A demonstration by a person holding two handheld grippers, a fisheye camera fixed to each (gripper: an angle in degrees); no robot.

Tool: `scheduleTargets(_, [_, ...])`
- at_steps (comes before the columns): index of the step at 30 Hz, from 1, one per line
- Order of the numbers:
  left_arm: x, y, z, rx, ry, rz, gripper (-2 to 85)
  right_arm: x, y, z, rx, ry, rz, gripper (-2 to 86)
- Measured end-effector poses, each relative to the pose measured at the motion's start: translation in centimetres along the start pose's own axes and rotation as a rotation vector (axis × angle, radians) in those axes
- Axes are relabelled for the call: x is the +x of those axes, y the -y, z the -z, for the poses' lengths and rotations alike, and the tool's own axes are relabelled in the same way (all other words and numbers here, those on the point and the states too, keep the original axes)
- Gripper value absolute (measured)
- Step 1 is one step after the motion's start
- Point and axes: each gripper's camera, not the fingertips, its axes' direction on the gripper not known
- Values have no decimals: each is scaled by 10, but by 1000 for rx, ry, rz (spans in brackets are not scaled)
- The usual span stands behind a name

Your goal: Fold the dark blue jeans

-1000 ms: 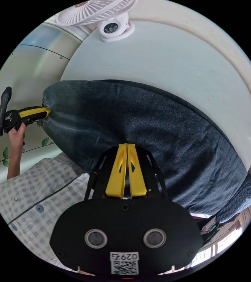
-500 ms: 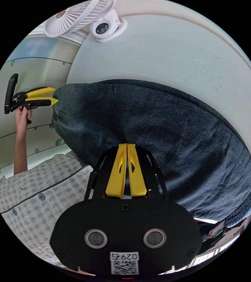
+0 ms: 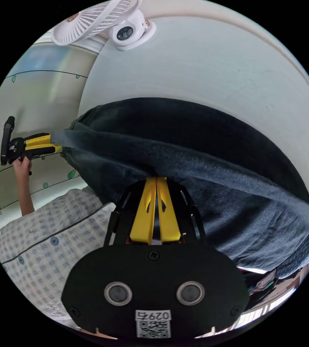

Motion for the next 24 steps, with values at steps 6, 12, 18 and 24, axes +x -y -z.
scheduleTargets(6, [0,65,-47,-240,-13,2,116,-8,-43,42,165,53,82,-5])
scheduleTargets(12, [17,47,-9,-19,85,38,40,18,-89,82,273,-181,-42,-5])
scheduleTargets(18, [53,13,-16,39,27,-7,-8,90,-170,105,267,22,-140,-5])
scheduleTargets(24, [111,35,-96,-93,-24,-96,-10,112,-244,86,191,-82,-217,-6])
